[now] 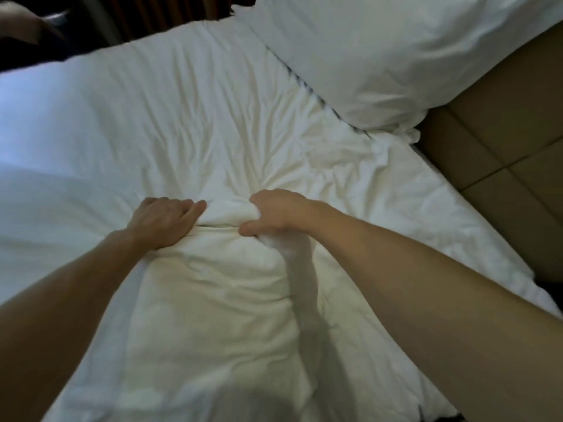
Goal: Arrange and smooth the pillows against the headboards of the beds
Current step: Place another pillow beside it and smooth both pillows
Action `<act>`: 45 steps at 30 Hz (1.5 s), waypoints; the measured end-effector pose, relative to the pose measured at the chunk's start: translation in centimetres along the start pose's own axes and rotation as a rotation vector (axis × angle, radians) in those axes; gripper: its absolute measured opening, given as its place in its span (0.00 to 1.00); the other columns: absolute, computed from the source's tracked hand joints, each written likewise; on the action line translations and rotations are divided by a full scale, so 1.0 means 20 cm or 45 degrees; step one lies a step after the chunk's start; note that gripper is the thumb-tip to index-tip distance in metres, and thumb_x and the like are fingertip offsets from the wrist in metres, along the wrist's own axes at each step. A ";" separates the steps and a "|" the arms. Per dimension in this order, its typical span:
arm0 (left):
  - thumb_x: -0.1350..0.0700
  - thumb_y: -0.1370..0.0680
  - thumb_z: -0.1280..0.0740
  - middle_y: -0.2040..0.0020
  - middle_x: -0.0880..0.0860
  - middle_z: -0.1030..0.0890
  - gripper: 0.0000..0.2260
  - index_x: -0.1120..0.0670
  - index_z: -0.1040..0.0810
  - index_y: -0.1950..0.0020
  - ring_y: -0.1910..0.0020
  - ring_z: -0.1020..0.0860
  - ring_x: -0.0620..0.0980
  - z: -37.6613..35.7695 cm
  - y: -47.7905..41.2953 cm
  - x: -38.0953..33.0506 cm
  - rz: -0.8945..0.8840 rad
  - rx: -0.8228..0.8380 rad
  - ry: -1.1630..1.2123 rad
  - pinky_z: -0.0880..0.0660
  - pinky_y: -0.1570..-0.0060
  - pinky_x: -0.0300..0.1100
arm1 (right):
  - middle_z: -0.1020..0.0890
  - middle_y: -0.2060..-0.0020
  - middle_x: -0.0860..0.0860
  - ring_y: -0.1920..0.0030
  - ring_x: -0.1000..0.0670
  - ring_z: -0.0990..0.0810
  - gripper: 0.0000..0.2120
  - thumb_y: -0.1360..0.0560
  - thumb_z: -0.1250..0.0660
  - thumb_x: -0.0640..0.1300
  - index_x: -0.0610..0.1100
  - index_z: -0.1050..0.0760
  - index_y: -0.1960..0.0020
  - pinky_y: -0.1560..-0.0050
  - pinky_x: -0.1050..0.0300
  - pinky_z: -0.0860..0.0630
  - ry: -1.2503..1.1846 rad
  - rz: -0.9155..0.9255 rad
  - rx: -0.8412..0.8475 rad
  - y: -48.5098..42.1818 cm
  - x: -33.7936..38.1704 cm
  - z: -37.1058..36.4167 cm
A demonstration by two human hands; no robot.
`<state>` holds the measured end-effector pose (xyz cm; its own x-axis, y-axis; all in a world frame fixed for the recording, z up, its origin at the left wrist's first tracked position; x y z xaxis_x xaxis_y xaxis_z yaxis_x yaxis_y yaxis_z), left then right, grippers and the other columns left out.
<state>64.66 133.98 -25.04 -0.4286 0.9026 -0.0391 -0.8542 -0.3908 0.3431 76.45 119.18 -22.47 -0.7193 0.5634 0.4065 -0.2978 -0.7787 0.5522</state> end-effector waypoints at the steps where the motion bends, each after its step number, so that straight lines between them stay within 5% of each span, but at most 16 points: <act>1: 0.36 0.22 0.67 0.53 0.48 0.17 0.32 0.47 0.26 0.51 0.52 0.19 0.54 0.03 0.03 -0.06 -0.047 -0.011 -0.028 0.32 0.51 0.49 | 0.20 0.53 0.54 0.53 0.50 0.21 0.23 0.32 0.30 0.66 0.51 0.25 0.47 0.52 0.51 0.24 -0.026 -0.016 0.033 0.04 -0.02 0.02; 3: 0.36 0.21 0.66 0.46 0.48 0.16 0.33 0.44 0.24 0.41 0.48 0.19 0.55 0.09 0.07 -0.16 -0.071 -0.004 -0.027 0.31 0.51 0.49 | 0.20 0.52 0.55 0.52 0.51 0.21 0.23 0.32 0.29 0.67 0.51 0.24 0.47 0.49 0.52 0.24 -0.098 -0.062 0.098 0.15 -0.08 0.04; 5: 0.39 0.17 0.59 0.43 0.51 0.16 0.24 0.44 0.29 0.33 0.49 0.18 0.57 0.16 0.12 -0.25 -0.082 -0.007 -0.106 0.26 0.48 0.50 | 0.21 0.47 0.55 0.48 0.50 0.22 0.28 0.31 0.30 0.68 0.49 0.23 0.42 0.46 0.53 0.27 -0.120 -0.076 0.119 0.28 -0.12 0.06; 7: 0.44 0.16 0.45 0.50 0.54 0.16 0.17 0.44 0.37 0.28 0.59 0.18 0.58 0.19 0.17 -0.32 -0.167 -0.101 -0.336 0.20 0.57 0.52 | 0.22 0.44 0.53 0.46 0.49 0.23 0.30 0.29 0.30 0.68 0.48 0.24 0.38 0.44 0.53 0.28 -0.142 -0.065 0.123 0.42 -0.15 0.07; 10: 0.52 0.27 0.26 0.66 0.58 0.19 0.31 0.50 0.37 0.28 0.75 0.23 0.57 0.23 0.29 -0.51 -0.325 -0.199 -0.490 0.24 0.75 0.47 | 0.20 0.44 0.52 0.46 0.49 0.22 0.28 0.29 0.30 0.67 0.48 0.23 0.39 0.44 0.53 0.28 -0.173 -0.065 0.147 0.64 -0.17 0.06; 14: 0.46 0.16 0.48 0.42 0.54 0.19 0.21 0.46 0.41 0.22 0.50 0.18 0.56 0.40 0.50 -0.79 -0.356 -0.193 -0.690 0.30 0.62 0.45 | 0.22 0.48 0.54 0.48 0.48 0.22 0.30 0.32 0.29 0.69 0.48 0.24 0.41 0.47 0.52 0.27 0.015 -0.063 0.216 0.91 -0.13 0.17; 18: 0.42 0.17 0.51 0.52 0.55 0.16 0.18 0.47 0.24 0.44 0.56 0.19 0.59 0.63 0.66 -0.84 -0.015 -0.353 -0.231 0.21 0.57 0.52 | 0.26 0.52 0.58 0.50 0.50 0.24 0.32 0.34 0.30 0.71 0.49 0.27 0.41 0.44 0.49 0.26 0.164 -0.058 0.143 1.19 -0.10 0.34; 22: 0.38 0.18 0.54 0.60 0.57 0.17 0.26 0.49 0.21 0.57 0.59 0.19 0.60 0.83 0.94 -1.13 -0.049 -0.418 -0.009 0.21 0.54 0.52 | 0.25 0.58 0.58 0.55 0.52 0.23 0.21 0.31 0.29 0.67 0.51 0.29 0.54 0.54 0.54 0.29 0.186 -0.074 0.020 1.61 -0.15 0.35; 24: 0.42 0.16 0.51 0.48 0.57 0.16 0.21 0.46 0.22 0.37 0.50 0.18 0.61 0.88 1.10 -1.30 -0.141 -0.387 -0.219 0.27 0.51 0.49 | 0.22 0.56 0.56 0.53 0.49 0.22 0.20 0.31 0.29 0.66 0.52 0.26 0.51 0.56 0.52 0.29 0.244 -0.092 -0.077 1.79 -0.16 0.32; 25: 0.43 0.16 0.52 0.42 0.56 0.18 0.20 0.42 0.31 0.27 0.46 0.19 0.60 0.87 1.17 -1.38 -0.210 -0.323 -0.412 0.30 0.52 0.48 | 0.22 0.54 0.55 0.52 0.48 0.22 0.20 0.31 0.30 0.66 0.51 0.27 0.50 0.56 0.52 0.30 0.282 -0.113 -0.127 1.88 -0.17 0.30; 27: 0.44 0.16 0.57 0.36 0.53 0.21 0.23 0.40 0.45 0.21 0.42 0.20 0.58 0.84 1.31 -1.47 -0.296 -0.177 -0.554 0.34 0.51 0.49 | 0.22 0.49 0.51 0.49 0.46 0.23 0.20 0.28 0.32 0.64 0.50 0.29 0.46 0.55 0.51 0.32 0.344 -0.140 -0.184 2.02 -0.15 0.23; 29: 0.43 0.18 0.59 0.37 0.52 0.21 0.25 0.40 0.42 0.22 0.42 0.21 0.57 0.77 1.40 -1.44 -0.234 -0.115 -0.514 0.34 0.49 0.49 | 0.22 0.43 0.47 0.45 0.43 0.23 0.21 0.25 0.35 0.60 0.48 0.31 0.40 0.54 0.51 0.33 0.366 -0.135 -0.175 2.13 -0.10 0.15; 33: 0.37 0.18 0.55 0.47 0.52 0.16 0.26 0.48 0.23 0.39 0.47 0.19 0.54 0.82 1.61 -1.37 -0.094 -0.210 -0.263 0.30 0.43 0.50 | 0.24 0.37 0.45 0.40 0.41 0.24 0.26 0.25 0.36 0.56 0.46 0.35 0.31 0.47 0.47 0.30 0.290 -0.097 -0.086 2.26 0.08 0.01; 38: 0.44 0.16 0.46 0.51 0.51 0.20 0.11 0.43 0.28 0.38 0.53 0.19 0.54 0.85 1.77 -1.35 -0.283 -0.215 -0.391 0.26 0.47 0.50 | 0.23 0.40 0.46 0.44 0.42 0.22 0.30 0.28 0.33 0.58 0.46 0.35 0.31 0.51 0.49 0.28 0.252 -0.114 -0.090 2.34 0.21 -0.05; 45: 0.49 0.19 0.37 0.49 0.55 0.23 0.12 0.49 0.30 0.37 0.54 0.20 0.57 0.84 1.90 -1.29 -0.392 -0.209 -0.433 0.26 0.51 0.51 | 0.24 0.36 0.47 0.40 0.44 0.23 0.45 0.34 0.27 0.66 0.47 0.40 0.26 0.42 0.46 0.24 -0.022 -0.259 -0.128 2.31 0.41 -0.08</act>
<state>48.23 98.80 4.88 -0.0516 0.9778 0.2029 -0.9731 -0.0949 0.2100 55.77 87.40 5.28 -0.6271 0.7158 0.3073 -0.4972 -0.6715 0.5494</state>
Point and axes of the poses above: each hand's wrist, its own y-axis away from the middle knuckle, its own z-axis out of the back of the hand, x = y × z, the point moved 9 cm from there along -y, towards the middle knuckle
